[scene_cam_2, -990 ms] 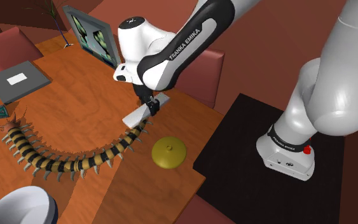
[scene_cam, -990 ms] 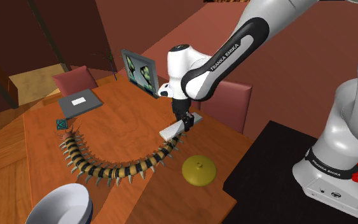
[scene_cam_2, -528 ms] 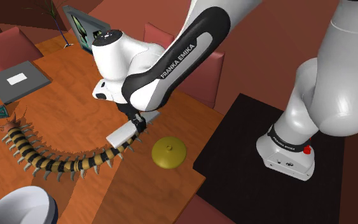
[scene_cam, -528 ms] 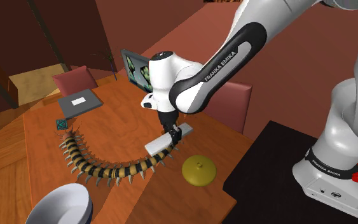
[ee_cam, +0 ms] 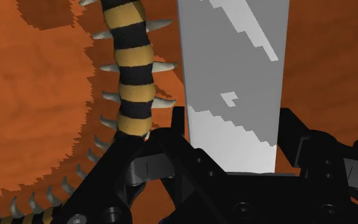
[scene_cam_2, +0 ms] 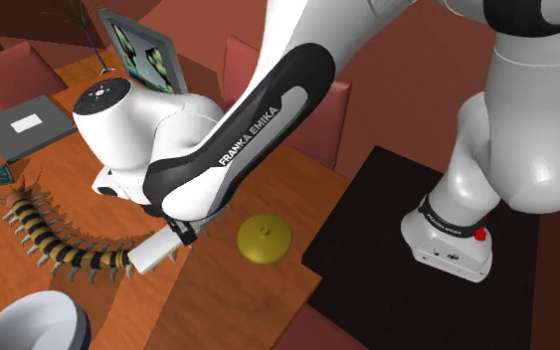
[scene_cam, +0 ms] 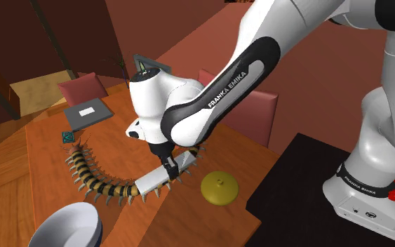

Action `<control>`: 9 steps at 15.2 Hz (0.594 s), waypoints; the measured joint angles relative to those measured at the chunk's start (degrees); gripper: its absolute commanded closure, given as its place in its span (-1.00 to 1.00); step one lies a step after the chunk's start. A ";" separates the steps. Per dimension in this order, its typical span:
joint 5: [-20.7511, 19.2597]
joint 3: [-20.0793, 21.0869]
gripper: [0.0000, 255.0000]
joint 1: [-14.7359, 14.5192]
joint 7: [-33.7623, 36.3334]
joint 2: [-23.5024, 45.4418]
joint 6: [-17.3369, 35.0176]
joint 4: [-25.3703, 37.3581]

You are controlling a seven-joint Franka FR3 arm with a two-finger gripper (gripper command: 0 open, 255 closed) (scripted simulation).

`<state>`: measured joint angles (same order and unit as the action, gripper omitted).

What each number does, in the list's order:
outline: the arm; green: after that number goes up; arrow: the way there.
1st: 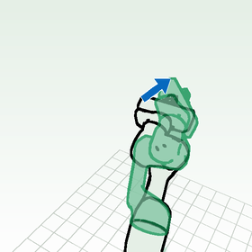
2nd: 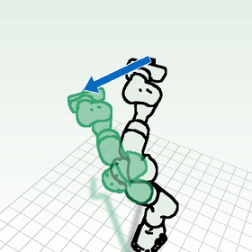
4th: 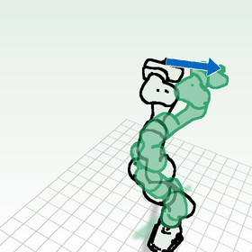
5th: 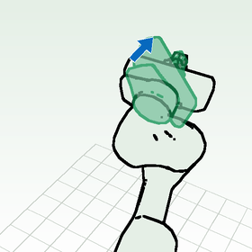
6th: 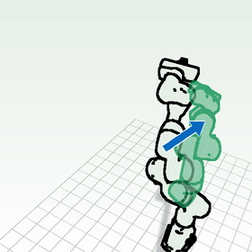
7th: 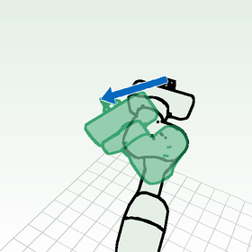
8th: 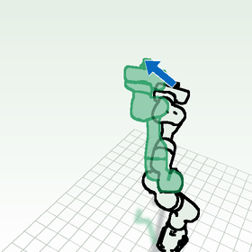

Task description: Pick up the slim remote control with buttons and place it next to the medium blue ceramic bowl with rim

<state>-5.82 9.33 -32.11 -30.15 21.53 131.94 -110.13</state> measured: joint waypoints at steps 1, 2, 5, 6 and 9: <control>-0.33 0.18 1.00 -0.90 1.19 1.31 -0.29 1.58; -0.59 0.42 1.00 -1.91 2.46 2.32 -1.12 3.33; -1.48 0.85 1.00 -4.71 5.69 6.41 -3.53 9.67; -1.74 0.98 1.00 -5.66 6.72 7.67 -4.39 11.74; -2.46 1.17 1.00 -8.30 9.24 12.06 -7.05 18.66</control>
<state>-8.28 10.50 -40.40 -20.90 33.59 124.88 -91.48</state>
